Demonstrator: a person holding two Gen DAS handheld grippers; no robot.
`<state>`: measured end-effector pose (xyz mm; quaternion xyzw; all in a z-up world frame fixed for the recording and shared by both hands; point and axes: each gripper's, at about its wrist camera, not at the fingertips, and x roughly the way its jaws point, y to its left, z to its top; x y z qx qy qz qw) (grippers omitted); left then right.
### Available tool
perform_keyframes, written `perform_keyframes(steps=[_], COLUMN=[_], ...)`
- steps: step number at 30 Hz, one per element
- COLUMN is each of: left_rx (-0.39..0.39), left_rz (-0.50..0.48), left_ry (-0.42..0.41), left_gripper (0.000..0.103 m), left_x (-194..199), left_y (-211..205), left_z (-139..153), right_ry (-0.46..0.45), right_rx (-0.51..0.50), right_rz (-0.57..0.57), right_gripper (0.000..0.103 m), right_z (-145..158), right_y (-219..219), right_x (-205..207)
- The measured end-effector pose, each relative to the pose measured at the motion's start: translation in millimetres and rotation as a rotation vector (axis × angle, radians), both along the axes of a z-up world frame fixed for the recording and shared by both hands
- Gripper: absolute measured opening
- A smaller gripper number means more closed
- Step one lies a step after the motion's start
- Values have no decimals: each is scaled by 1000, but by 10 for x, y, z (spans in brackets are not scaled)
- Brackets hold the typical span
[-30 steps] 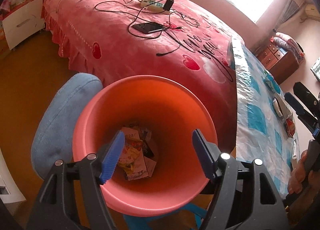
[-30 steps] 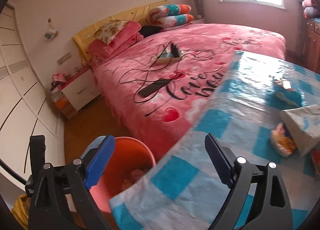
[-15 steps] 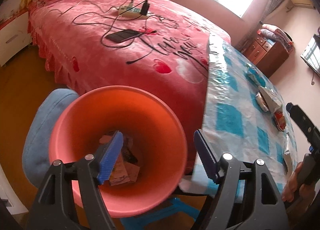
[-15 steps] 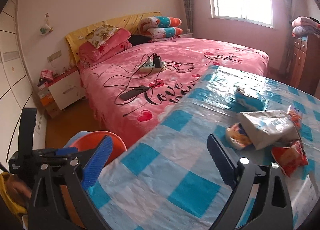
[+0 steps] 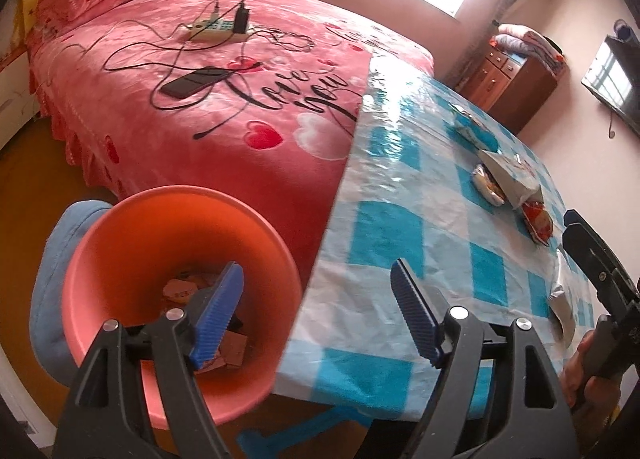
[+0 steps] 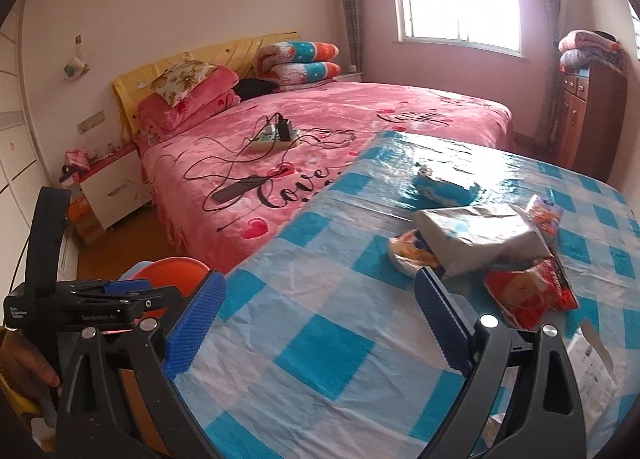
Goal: Collect trash
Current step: 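Move both tools back from the bucket over the table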
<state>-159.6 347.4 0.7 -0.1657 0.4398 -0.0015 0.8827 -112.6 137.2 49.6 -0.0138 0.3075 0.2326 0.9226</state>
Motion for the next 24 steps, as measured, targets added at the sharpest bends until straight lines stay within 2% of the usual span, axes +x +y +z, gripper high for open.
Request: perform_keyframes(steps=[16,24], left_rx=[27,66], left_rz=[-103,-178], left_ry=[11,21], left_gripper=[77,77], left_x=[106,133], left_y=[-543,-912], left_z=[73,67], right_ry=[10,20], right_rx=[57,95], right_rz=[-91,-154], right_gripper=[94,94], right_z=[-40,-61], right_y=[-487,-828], right_x=[-2,44])
